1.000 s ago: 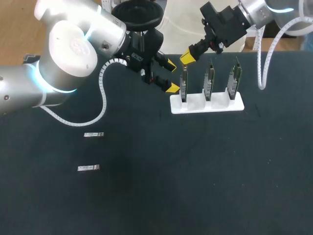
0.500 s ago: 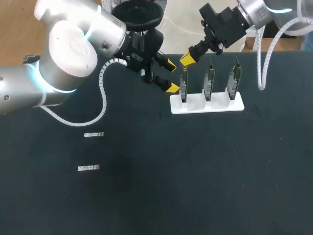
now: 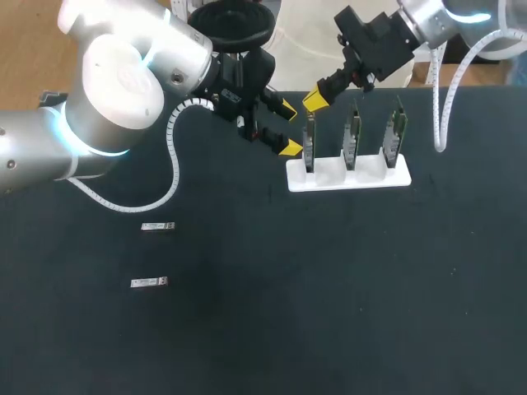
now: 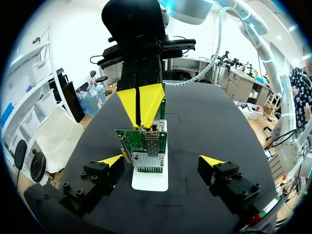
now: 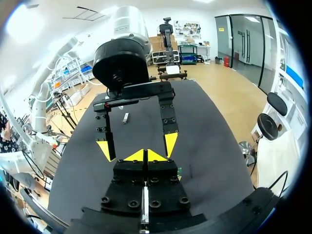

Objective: Pick up the optical module with the left hand, and insert it into the network port with the right hand.

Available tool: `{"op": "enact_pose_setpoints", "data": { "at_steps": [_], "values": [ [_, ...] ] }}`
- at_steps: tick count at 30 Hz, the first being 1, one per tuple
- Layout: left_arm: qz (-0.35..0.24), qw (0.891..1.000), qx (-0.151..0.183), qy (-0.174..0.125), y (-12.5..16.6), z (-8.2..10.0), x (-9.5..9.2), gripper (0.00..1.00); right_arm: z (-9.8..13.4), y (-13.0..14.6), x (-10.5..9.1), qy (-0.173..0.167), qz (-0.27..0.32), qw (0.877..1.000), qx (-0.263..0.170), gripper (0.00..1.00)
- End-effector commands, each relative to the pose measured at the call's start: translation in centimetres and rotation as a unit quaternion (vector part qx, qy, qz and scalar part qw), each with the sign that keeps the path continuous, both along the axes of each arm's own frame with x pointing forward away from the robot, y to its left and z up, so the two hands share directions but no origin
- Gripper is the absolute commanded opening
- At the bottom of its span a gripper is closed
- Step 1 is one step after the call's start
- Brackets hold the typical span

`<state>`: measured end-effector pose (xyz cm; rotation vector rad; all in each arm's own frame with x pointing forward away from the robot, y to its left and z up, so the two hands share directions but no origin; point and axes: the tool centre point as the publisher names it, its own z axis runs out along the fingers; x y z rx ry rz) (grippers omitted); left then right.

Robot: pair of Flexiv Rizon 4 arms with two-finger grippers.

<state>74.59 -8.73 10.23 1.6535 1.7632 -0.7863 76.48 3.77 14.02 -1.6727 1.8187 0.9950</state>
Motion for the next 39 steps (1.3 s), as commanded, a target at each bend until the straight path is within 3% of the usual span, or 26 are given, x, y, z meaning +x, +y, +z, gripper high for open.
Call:
{"op": "enact_pose_setpoints", "data": {
  "at_steps": [1,9,24,32,39],
  "values": [
    [0.0,1.0,0.003,0.002,-0.1,0.1,0.1,1.0,-1.1,0.0,0.0,0.001,0.001,1.0,0.0,0.0],
    [0.0,1.0,0.003,0.002,-0.1,0.1,0.1,1.0,-0.7,-0.1,-0.2,0.0,-0.001,1.0,0.008,0.0],
    [0.0,1.0,0.003,0.002,-0.1,0.1,0.1,1.0,2.7,-0.6,-0.3,-0.02,-0.001,0.998,0.054,0.0],
    [0.0,1.0,0.003,0.002,-0.1,0.1,0.1,1.0,4.5,-3.6,-0.1,-0.025,-0.001,0.997,0.079,0.0],
    [0.0,1.0,0.003,0.002,-0.1,0.1,0.1,1.0,4.3,-7.0,0.1,-0.022,0.009,0.998,0.064,0.0]
  ]
}}
